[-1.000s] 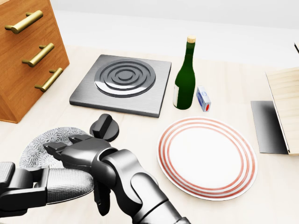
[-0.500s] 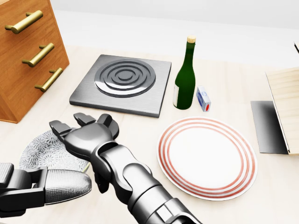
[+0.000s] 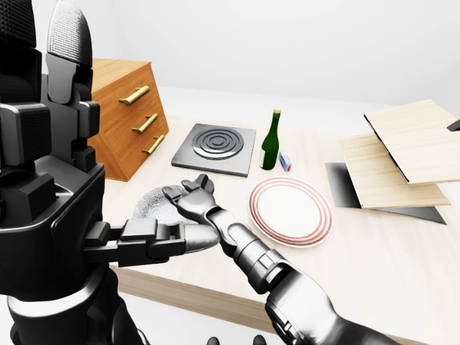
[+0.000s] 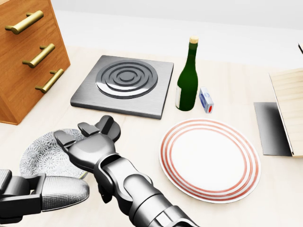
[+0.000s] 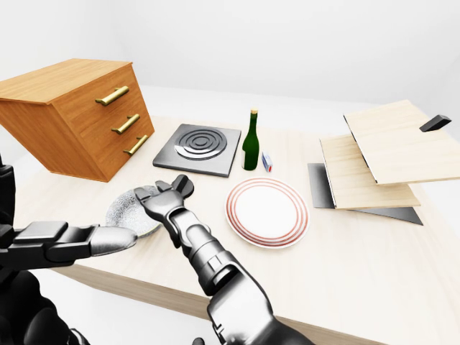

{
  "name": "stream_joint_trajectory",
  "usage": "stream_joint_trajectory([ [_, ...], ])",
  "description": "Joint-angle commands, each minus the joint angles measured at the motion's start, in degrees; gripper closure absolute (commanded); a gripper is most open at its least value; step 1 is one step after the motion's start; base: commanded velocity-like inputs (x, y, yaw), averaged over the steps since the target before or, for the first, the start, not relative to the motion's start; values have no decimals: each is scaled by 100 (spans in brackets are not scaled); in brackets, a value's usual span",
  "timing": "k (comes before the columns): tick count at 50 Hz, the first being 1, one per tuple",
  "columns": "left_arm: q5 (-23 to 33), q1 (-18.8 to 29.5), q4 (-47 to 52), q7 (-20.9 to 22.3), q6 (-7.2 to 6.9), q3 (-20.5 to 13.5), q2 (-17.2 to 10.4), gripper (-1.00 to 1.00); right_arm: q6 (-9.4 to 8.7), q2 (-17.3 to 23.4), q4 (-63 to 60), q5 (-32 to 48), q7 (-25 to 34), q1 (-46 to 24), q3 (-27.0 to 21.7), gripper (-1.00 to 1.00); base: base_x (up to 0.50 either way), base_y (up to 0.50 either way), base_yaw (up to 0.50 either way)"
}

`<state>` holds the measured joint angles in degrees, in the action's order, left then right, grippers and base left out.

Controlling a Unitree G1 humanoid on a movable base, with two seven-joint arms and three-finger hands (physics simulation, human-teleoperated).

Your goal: Pick up the akita bowl and put it on the plate.

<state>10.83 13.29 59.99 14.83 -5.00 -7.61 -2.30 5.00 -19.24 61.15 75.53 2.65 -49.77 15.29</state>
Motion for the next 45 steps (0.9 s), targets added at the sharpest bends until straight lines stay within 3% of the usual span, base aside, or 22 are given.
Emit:
stream_joint_trajectory([
  [1,-223,-98,0,-174,0,-54,-145,-91,0,-67,89,77,-20,176,58,-100,0,0,0],
  [9,-510,-97,0,-459,0,-48,-413,-91,0,-76,-628,89,484,806,248,-100,0,0,0],
  [15,-869,-133,0,-797,0,-47,-714,-91,0,-76,-564,173,449,867,284,-100,0,0,0],
  [21,-1309,-159,-1,-1248,0,-14,-1116,-91,0,-76,-548,238,424,947,335,-100,0,0,0],
  [29,-2198,-288,0,-2137,0,29,-1880,-91,0,-76,28,253,110,596,212,-100,0,0,0],
  [38,-2750,-389,0,-2628,0,-28,-2369,-91,0,-76,-259,296,294,876,332,-100,0,0,0],
  [45,-2855,-419,0,-2746,0,-4,-2456,-91,0,-76,115,442,-81,787,344,-100,0,0,0],
])
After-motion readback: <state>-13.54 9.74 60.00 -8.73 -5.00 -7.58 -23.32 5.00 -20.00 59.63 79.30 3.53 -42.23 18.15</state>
